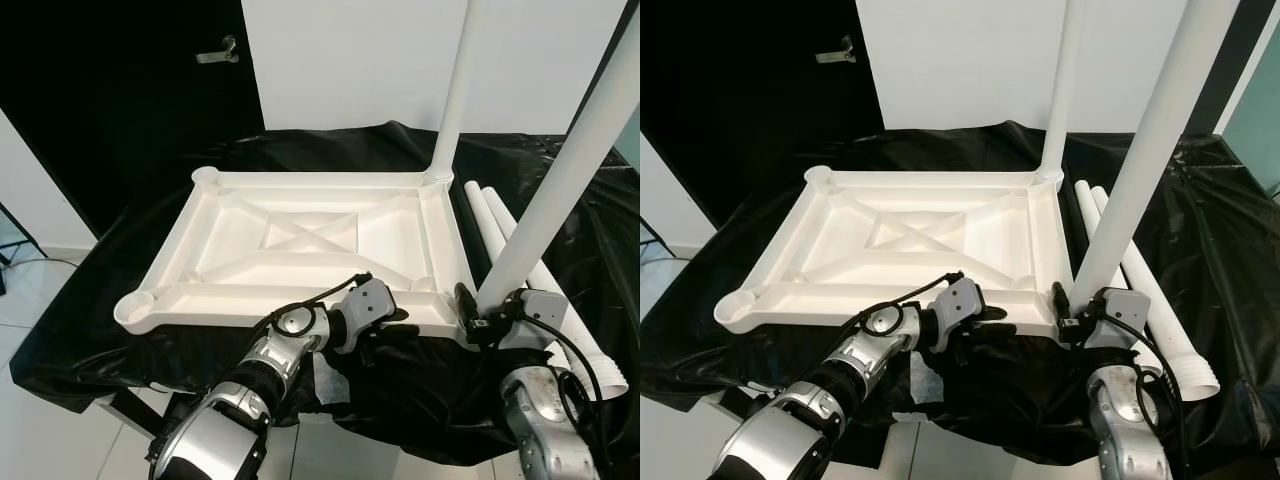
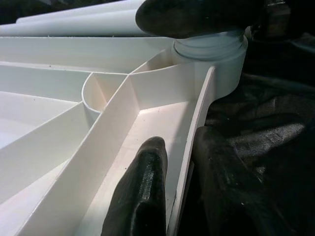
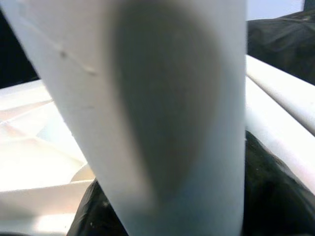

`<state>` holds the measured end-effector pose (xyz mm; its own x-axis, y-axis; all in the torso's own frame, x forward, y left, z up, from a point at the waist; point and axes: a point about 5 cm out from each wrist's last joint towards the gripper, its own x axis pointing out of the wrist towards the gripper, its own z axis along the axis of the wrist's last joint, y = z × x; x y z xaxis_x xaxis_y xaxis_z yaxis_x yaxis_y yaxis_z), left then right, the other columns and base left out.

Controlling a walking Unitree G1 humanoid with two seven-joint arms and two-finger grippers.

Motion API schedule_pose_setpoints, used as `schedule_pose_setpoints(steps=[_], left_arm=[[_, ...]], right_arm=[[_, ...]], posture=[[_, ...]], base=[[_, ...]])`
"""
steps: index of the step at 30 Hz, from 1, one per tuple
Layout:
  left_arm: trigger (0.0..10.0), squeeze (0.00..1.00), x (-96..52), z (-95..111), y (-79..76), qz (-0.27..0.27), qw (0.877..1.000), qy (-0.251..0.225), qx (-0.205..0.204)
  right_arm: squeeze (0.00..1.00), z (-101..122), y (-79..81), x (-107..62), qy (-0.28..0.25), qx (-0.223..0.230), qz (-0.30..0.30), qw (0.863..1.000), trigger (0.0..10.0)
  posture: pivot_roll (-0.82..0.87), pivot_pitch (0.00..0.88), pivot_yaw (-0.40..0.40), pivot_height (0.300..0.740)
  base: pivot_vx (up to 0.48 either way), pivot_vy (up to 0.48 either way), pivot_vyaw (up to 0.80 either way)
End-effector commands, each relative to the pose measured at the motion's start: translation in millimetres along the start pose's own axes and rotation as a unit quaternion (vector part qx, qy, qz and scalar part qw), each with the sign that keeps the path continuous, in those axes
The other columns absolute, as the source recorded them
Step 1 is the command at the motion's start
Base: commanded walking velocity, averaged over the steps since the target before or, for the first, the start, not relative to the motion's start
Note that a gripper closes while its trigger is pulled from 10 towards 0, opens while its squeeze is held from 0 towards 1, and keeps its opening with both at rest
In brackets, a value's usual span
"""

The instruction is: Building children table

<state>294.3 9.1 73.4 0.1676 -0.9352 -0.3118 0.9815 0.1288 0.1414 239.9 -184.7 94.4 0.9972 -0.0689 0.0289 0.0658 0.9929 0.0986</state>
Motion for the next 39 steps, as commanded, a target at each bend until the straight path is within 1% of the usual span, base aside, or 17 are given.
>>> schedule_pose_setpoints(steps=[1, 2, 5, 12, 13, 17, 18, 21, 22, 24, 25, 26, 29, 30, 31, 35, 39], left_arm=[[10.0, 0.00, -0.8, -46, -31.6, -0.055, 0.992, 0.092, -0.072], [10.0, 0.00, -1.0, -46, -31.4, -0.054, 0.992, 0.092, -0.072], [10.0, 0.00, -1.4, -46, -30.6, -0.050, 0.992, 0.091, -0.073], [10.0, 0.00, -1.5, -46, -30.9, -0.049, 0.992, 0.091, -0.074], [10.0, 0.00, -1.2, -46, -31.5, -0.050, 0.992, 0.091, -0.074], [10.0, 0.00, -0.7, -46, -31.5, -0.051, 0.992, 0.091, -0.074], [10.0, 0.00, -0.2, -46, -31.6, -0.051, 0.992, 0.090, -0.074], [10.0, 0.00, 0.2, -45, -31.7, -0.051, 0.992, 0.090, -0.074], [10.0, 0.00, 0.8, -46, -32.6, -0.052, 0.992, 0.089, -0.075], [10.0, 0.00, 0.9, -46, -33.0, -0.052, 0.992, 0.088, -0.075], [10.0, 0.00, 0.8, -46, -33.5, -0.052, 0.992, 0.088, -0.076], [10.0, 0.00, 0.7, -46, -33.8, -0.053, 0.992, 0.088, -0.077], [10.0, 0.00, 0.5, -47, -33.9, -0.052, 0.992, 0.089, -0.077], [10.0, 0.00, 0.5, -47, -34.1, -0.053, 0.992, 0.089, -0.078], [10.0, 0.00, 0.5, -47, -34.1, -0.053, 0.992, 0.089, -0.078], [10.0, 0.00, 1.9, -46, -34.7, -0.056, 0.992, 0.087, -0.078], [10.0, 0.00, 2.1, -46, -34.8, -0.056, 0.992, 0.087, -0.078]], right_arm=[[0.00, -15, -0.2, 0.7, 0.033, 0.078, -0.070, 0.994, 0.0], [0.00, -19, -9.1, 0.4, 0.043, 0.085, -0.114, 0.989, 0.0], [0.00, -22, -15.3, -1.5, 0.054, 0.087, -0.144, 0.984, 0.0], [0.00, -21, -11.8, 0.1, 0.049, 0.073, -0.139, 0.986, 0.0], [0.00, -16, -4.9, 2.8, 0.038, 0.042, -0.117, 0.991, 9.5], [0.00, -14, -1.6, 4.0, 0.032, 0.009, -0.106, 0.994, 10.0], [0.79, -12, -2.4, 3.6, 0.027, -0.009, -0.099, 0.995, 10.0], [0.79, -11, -3.2, 3.2, 0.024, -0.019, -0.093, 0.995, 10.0], [1.00, -6, -6.1, 3.7, 0.012, -0.035, -0.063, 0.997, 10.0], [1.00, -4, -7.2, 4.2, 0.009, -0.040, -0.051, 0.998, 10.0], [1.00, -1, -9.4, 6.1, 0.004, -0.072, -0.023, 0.997, 10.0], [0.06, 0, -12.7, 8.0, 0.003, -0.097, 0.000, 0.995, 10.0], [0.06, 0, -17.9, 10.3, 0.011, -0.113, 0.019, 0.993, 10.0], [0.00, 0, -24.3, 12.7, 0.017, -0.135, 0.046, 0.990, 10.0], [0.00, 0, -24.3, 12.7, 0.017, -0.135, 0.046, 0.990, 10.0], [0.00, 0, -32.6, 10.8, 0.062, -0.168, 0.173, 0.969, 10.0], [0.00, 0, -32.0, 9.2, 0.066, -0.172, 0.190, 0.964, 10.0]], posture=[[-0.16, 0.000, 0.041, 0.740], [-0.15, 0.000, 0.036, 0.740], [-0.15, 0.000, 0.033, 0.740], [-0.15, 0.000, 0.030, 0.740], [-0.15, 0.000, 0.030, 0.740], [-0.16, 0.000, 0.030, 0.740], [-0.16, 0.000, 0.030, 0.740], [-0.16, 0.000, 0.030, 0.740], [-0.16, 0.000, 0.032, 0.740], [-0.16, 0.000, 0.032, 0.740], [-0.16, 0.000, 0.031, 0.740], [-0.17, 0.000, 0.033, 0.740], [-0.17, 0.000, 0.034, 0.740], [-0.17, 0.000, 0.035, 0.740], [-0.17, 0.000, 0.035, 0.740], [-0.17, 0.000, 0.036, 0.740], [-0.17, 0.000, 0.036, 0.740]], base=[[0.000, 0.000, 0.00], [0.000, 0.000, 0.00], [0.000, 0.000, 0.00], [0.000, 0.000, 0.00], [0.000, 0.000, 0.00], [0.000, 0.000, 0.00], [0.000, 0.000, 0.00], [0.000, 0.000, 0.00], [0.000, 0.000, 0.00], [0.000, 0.000, 0.00], [0.000, 0.000, 0.00], [0.000, 0.000, 0.00], [0.000, 0.000, 0.00], [0.000, 0.000, 0.00], [0.000, 0.000, 0.00], [0.000, 0.000, 0.00], [0.000, 0.000, 0.00]])
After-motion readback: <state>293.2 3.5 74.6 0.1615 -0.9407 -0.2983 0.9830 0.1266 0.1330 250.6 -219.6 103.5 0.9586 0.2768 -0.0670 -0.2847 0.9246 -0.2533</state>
